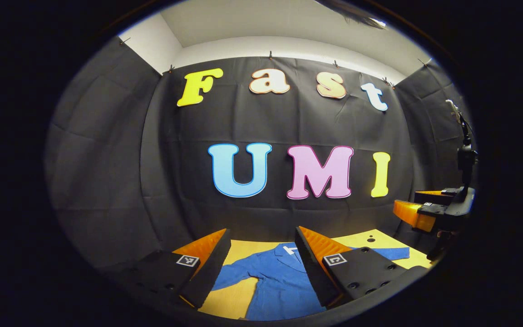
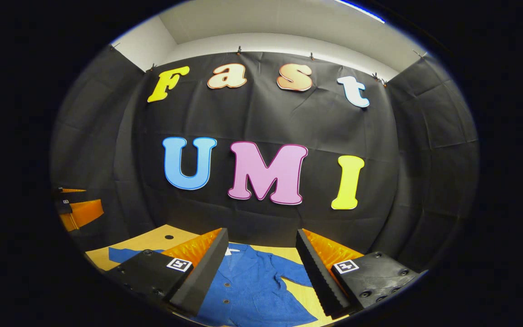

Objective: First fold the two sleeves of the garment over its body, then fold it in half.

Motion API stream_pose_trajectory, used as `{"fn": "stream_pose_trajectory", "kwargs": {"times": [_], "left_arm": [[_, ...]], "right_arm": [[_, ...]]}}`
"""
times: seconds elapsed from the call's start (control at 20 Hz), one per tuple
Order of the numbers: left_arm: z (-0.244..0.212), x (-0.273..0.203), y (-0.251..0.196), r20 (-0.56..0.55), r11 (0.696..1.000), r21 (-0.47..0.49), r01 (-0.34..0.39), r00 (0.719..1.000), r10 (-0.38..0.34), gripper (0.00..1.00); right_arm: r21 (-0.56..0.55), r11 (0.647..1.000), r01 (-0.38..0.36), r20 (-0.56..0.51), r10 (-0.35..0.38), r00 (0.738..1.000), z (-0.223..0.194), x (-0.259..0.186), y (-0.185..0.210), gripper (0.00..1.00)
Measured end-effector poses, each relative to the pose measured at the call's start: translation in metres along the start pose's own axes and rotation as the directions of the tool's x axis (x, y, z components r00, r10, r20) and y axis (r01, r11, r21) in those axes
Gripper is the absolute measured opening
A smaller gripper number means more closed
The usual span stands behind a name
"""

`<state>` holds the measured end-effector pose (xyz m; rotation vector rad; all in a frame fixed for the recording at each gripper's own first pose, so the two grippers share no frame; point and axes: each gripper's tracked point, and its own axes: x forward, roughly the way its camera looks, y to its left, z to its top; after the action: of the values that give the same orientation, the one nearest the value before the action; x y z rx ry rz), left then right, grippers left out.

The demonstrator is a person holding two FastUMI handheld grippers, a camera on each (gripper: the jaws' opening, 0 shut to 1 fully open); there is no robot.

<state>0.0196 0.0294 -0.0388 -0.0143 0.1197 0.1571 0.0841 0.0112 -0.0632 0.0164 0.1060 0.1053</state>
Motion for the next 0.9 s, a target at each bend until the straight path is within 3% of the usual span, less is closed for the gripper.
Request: {"fn": "stream_pose_trajectory", "kwargs": {"times": [0.3,0.55,0.75,0.9], "left_arm": [[-0.008,0.019,-0.013,-0.035,1.000,0.026,-0.005,0.999,0.006,0.82],[-0.017,0.032,-0.028,-0.069,0.999,0.038,-0.004,0.998,0.007,0.82],[-0.027,0.045,-0.037,-0.100,0.998,0.062,-0.022,0.995,0.028,0.82],[-0.040,0.050,-0.044,-0.156,0.995,0.095,-0.017,0.987,0.032,0.82]], "right_arm": [[0.032,0.999,0.026,-0.101,-0.023,0.995,-0.041,0.040,-0.022,0.97],[0.016,0.999,0.031,-0.241,-0.027,0.970,-0.102,0.079,-0.055,0.97],[-0.001,0.995,0.103,-0.357,-0.097,0.929,-0.157,0.107,-0.104,0.97],[-0.025,0.994,0.110,-0.482,-0.108,0.869,-0.203,0.120,-0.139,0.97]]}}
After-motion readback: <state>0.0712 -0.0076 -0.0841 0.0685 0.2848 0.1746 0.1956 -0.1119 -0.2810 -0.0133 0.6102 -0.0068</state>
